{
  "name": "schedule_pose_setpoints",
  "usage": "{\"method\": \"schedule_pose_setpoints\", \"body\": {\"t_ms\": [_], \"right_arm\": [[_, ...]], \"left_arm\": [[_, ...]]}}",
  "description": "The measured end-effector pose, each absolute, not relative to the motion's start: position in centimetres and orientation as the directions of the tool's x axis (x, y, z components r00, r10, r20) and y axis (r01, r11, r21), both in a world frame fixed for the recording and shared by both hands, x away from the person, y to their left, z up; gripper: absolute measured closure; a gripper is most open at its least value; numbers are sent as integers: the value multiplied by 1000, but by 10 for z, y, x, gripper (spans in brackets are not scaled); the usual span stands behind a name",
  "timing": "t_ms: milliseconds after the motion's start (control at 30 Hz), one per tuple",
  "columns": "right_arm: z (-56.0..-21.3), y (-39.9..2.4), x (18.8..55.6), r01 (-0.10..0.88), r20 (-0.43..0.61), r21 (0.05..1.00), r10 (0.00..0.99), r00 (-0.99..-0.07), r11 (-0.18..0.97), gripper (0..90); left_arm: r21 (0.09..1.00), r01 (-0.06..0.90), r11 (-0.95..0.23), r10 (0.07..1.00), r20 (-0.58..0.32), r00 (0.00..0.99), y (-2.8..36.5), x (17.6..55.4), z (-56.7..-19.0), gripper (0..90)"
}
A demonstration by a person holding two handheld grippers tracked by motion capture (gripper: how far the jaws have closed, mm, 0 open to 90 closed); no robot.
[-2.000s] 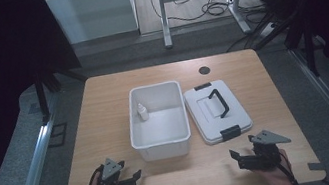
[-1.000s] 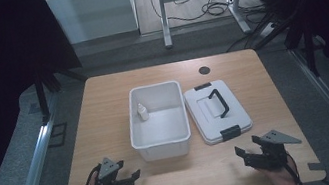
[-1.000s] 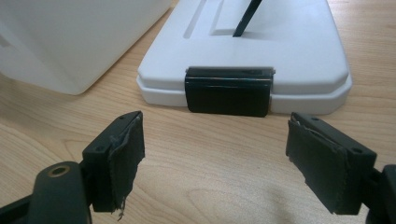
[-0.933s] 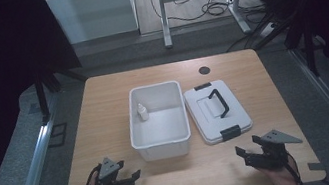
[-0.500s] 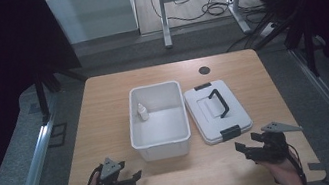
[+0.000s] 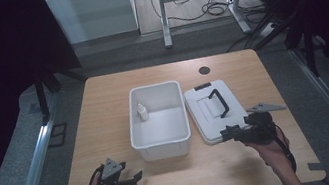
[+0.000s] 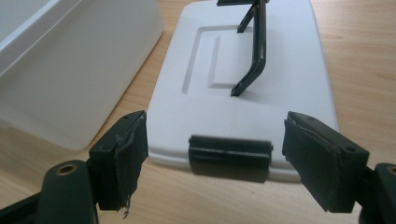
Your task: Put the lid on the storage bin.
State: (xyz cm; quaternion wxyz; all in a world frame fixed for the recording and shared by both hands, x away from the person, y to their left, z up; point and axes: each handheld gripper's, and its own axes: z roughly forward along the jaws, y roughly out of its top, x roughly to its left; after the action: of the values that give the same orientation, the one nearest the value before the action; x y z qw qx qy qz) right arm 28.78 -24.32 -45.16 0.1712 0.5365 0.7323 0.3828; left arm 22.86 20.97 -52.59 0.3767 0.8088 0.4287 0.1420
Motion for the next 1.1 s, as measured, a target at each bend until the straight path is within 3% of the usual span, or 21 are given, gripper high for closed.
{"method": "schedule_pose_setpoints", "body": {"t_ms": [667, 933, 1100], "right_arm": [[-417, -223, 336, 675, 117, 723, 939, -325, 144, 265], [-404, -220, 352, 703, 147, 697, 932, -331, 140, 277], [-399, -218, 362, 721, 155, 678, 931, -331, 144, 291]], "left_arm": [[723, 587, -364, 790, -94, 606, 206, 229, -528, 268], [728, 595, -340, 776, -140, 615, 208, 229, -526, 267], [722, 594, -356, 781, -119, 613, 206, 229, -528, 267]]}}
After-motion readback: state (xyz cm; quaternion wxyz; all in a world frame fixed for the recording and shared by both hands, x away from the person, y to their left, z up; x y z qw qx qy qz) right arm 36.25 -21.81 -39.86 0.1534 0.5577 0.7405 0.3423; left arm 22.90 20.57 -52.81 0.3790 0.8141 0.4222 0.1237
